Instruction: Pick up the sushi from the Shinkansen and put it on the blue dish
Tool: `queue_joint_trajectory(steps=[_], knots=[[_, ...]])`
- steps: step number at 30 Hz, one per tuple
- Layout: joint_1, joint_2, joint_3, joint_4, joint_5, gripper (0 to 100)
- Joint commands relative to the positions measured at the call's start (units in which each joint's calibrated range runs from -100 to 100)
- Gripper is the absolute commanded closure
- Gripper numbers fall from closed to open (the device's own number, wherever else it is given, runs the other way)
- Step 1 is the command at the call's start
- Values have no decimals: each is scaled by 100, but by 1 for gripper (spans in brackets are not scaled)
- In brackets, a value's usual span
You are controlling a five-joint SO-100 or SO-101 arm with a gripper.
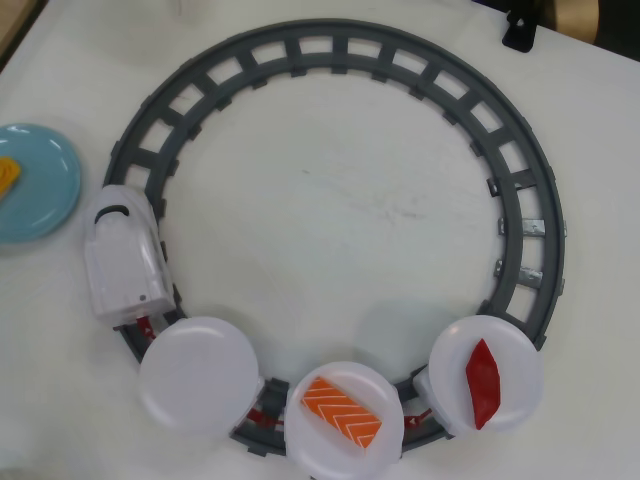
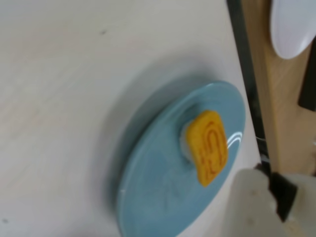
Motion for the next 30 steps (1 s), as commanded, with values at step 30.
queue_joint_trajectory(steps=[30], knots=[[-752,-5444,2518,2055,-73,97]])
